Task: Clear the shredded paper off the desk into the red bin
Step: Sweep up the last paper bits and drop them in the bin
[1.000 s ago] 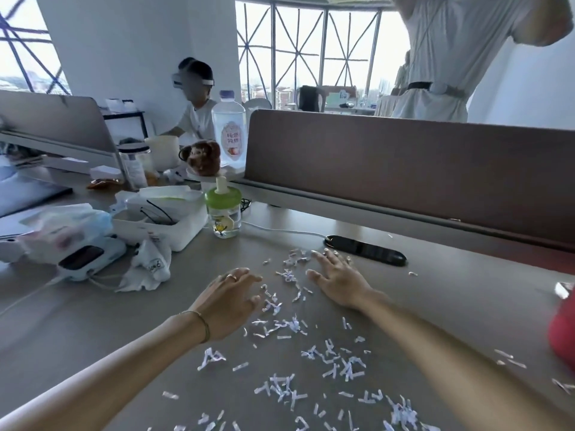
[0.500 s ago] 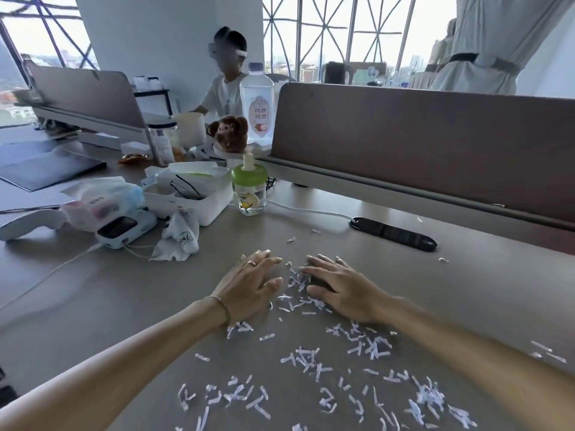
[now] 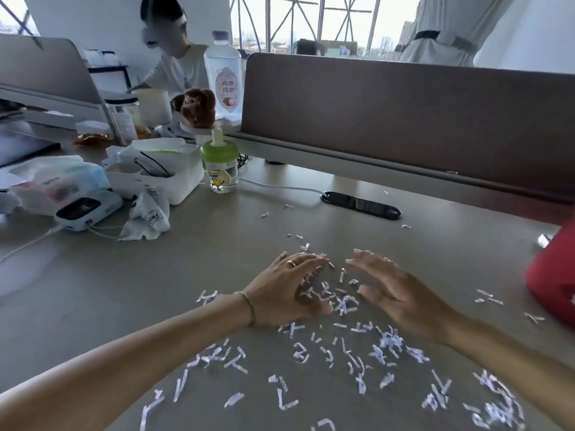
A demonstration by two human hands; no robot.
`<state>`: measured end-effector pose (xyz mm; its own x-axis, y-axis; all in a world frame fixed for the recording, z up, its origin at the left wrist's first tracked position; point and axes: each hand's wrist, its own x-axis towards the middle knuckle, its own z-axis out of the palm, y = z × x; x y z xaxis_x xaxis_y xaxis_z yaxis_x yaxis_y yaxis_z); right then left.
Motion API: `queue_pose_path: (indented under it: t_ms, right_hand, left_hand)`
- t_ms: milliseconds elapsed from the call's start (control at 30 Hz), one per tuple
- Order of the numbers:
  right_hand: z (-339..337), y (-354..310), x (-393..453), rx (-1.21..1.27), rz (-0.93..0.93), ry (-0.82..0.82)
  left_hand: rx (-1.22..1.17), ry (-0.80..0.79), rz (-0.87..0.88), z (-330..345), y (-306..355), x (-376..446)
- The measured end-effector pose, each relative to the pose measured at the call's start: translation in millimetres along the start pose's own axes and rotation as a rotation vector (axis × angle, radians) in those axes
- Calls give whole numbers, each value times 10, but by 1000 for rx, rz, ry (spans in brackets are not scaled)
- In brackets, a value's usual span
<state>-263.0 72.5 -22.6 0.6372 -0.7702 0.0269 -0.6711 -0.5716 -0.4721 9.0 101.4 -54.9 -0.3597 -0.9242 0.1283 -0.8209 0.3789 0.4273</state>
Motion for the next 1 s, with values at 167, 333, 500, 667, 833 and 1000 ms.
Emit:
queue_pose_path:
  t_ms: [167,333,500,667,833,1000]
  right_hand:
    - [165,-4,-116,-24,-25,-23]
    - [289,-43,-122,-123,-25,-61]
    - [425,-141,-37,-311,-15,-100]
    - [513,-252,355,-324,-3,-60]
    - [541,-340,879,-316,-69,-62]
    - [547,-373,709,-245,-110,-89]
  left_hand:
    - [94,86,62,-45,-89,70]
    - [152,184,28,-88,-191,89]
    - [300,152,-27,-123,-125,82]
    - [221,161,-107,-237,-134,24]
    - [192,199,-132,-346,-165,-123]
    - [199,222,-111,-392,-162,-268]
